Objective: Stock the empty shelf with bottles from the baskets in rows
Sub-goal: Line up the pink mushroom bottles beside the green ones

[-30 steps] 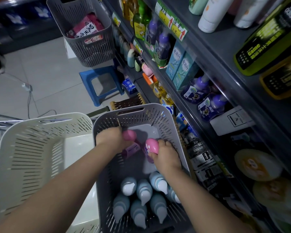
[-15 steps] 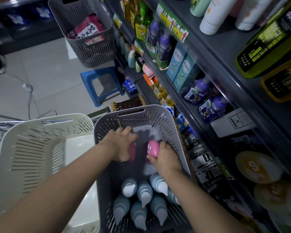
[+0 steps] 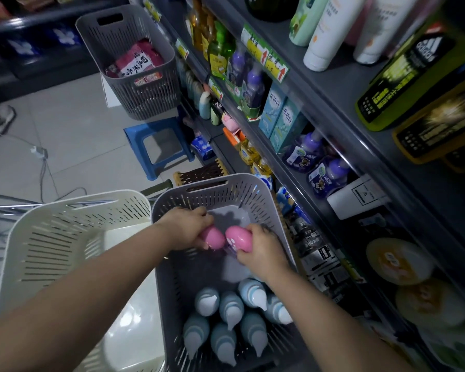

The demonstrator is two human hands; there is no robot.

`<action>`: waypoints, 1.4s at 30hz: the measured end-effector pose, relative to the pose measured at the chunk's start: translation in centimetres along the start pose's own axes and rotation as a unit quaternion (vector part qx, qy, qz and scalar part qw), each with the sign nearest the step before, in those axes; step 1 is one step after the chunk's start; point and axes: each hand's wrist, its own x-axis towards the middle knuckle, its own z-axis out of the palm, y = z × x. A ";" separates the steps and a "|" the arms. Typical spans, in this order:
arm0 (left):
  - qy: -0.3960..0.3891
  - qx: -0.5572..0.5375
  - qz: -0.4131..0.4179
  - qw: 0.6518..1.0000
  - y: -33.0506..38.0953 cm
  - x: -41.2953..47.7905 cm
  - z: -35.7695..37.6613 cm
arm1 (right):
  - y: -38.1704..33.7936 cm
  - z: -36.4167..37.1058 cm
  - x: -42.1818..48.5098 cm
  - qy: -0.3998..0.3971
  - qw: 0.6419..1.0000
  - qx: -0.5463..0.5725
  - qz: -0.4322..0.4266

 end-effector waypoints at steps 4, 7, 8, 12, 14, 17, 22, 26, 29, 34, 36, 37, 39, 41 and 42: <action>0.024 -0.069 0.021 0.997 -0.9 -1.5 -2.3 | -0.4 -3.5 -0.7 -0.006 0.997 0.075 -0.028; 0.043 -0.095 0.028 0.994 -1.4 -2.6 -4.7 | -0.5 -7.2 -2.1 -0.007 0.993 0.099 -0.071; 0.049 -0.108 0.028 0.993 -1.6 -3.1 -5.6 | -0.5 -8.7 -2.7 -0.010 0.989 0.124 -0.076; 0.088 -0.178 0.049 0.979 -1.0 -5.4 -9.6 | -0.4 -14.6 -5.2 -0.007 0.968 0.241 -0.074; 0.120 -0.178 0.053 0.975 -0.2 -6.6 -12.0 | -0.8 -16.9 -6.3 0.003 0.960 0.267 -0.083; 0.160 -0.179 0.077 0.968 1.5 -7.9 -15.6 | -1.8 -19.8 -7.9 0.034 0.956 0.270 -0.108; 0.180 -0.215 0.118 0.953 4.9 -9.2 -21.6 | -2.4 -24.5 -11.5 0.109 0.951 0.257 -0.137; 0.187 -0.244 0.158 0.938 8.4 -9.8 -25.0 | -0.9 -27.8 -15.5 0.164 0.940 0.262 -0.146; 0.206 -0.241 0.185 0.930 11.5 -10.6 -27.8 | 0.1 -30.0 -18.7 0.203 0.932 0.258 -0.151; 0.213 -0.241 0.260 0.911 18.6 -12.4 -31.3 | 2.6 -33.1 -25.4 0.272 0.914 0.260 -0.149; 0.222 -0.234 0.288 0.902 21.8 -12.7 -32.2 | 4.2 -34.1 -28.3 0.304 0.906 0.257 -0.145; 0.220 -0.236 0.298 0.898 23.7 -12.9 -32.4 | 5.2 -34.4 -29.9 0.319 0.902 0.255 -0.142; 0.217 -0.228 0.320 0.894 27.8 -13.1 -32.6 | 7.6 -34.9 -33.4 0.346 0.894 0.252 -0.131; 0.220 -0.208 0.351 0.886 32.4 -13.3 -32.3 | 10.4 -35.3 -37.4 0.368 0.889 0.247 -0.117; 0.216 -0.203 0.367 0.882 34.8 -13.5 -32.2 | 11.7 -35.5 -39.5 0.380 0.886 0.244 -0.105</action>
